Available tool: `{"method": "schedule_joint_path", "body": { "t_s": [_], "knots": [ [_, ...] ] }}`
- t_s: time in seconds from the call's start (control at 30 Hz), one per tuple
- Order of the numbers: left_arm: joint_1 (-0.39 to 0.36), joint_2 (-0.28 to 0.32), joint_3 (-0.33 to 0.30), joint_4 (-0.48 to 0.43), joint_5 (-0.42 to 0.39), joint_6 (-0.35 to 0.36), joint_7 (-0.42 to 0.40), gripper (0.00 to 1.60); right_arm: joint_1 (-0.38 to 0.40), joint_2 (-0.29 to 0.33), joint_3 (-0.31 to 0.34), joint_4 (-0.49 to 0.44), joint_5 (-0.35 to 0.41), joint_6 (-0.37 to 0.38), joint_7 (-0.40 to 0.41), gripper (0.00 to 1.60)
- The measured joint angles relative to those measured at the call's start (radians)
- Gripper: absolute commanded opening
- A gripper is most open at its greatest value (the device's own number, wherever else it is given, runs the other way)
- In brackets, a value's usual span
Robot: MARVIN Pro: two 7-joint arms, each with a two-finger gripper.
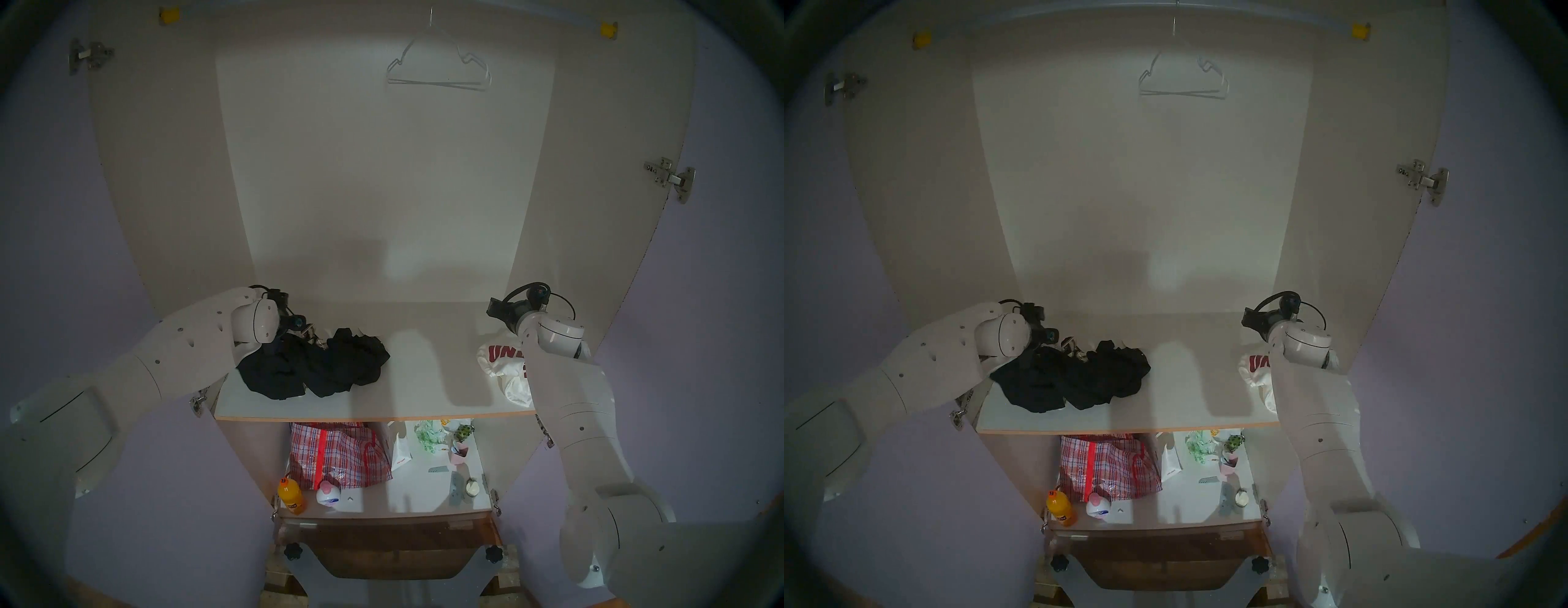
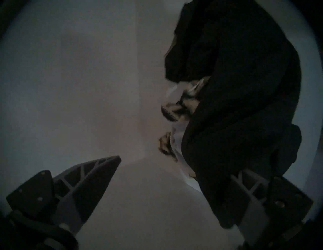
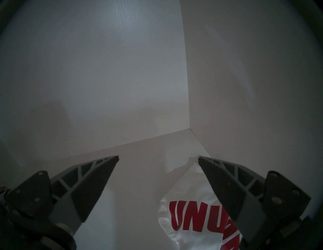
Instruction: Sort tops into two piles: light colors and dark colors
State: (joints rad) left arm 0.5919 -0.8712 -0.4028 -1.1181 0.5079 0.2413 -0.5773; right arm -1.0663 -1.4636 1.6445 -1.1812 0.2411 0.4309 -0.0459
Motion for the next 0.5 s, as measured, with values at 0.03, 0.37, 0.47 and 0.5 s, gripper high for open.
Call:
{"method": "schedule_joint_path", "body": {
  "t_s": [0.03, 0.37, 0.47, 0.5],
  "knots": [
    [-0.012, -0.001, 0.020, 0.002, 0.018, -0.032, -0.004, 1.60, 0.000, 0.000, 0.000, 0.000, 0.000, 0.000, 0.000, 1.60],
    [-0.182, -0.041, 0.192, 0.143, 0.279, -0.352, 0.041, 1.60, 0.000, -0.001, 0.002, -0.001, -0.001, 0.000, 0.001, 1.60],
    [-0.228, -0.073, 0.241, 0.232, 0.367, -0.445, 0.066, 1.60, 0.000, -0.001, 0.002, -0.001, -0.001, 0.000, 0.002, 1.60],
    [-0.242, -0.086, 0.258, 0.261, 0.393, -0.476, 0.064, 1.60, 0.000, -0.001, 0.002, -0.001, -0.001, 0.000, 0.002, 1.60]
  ]
}}
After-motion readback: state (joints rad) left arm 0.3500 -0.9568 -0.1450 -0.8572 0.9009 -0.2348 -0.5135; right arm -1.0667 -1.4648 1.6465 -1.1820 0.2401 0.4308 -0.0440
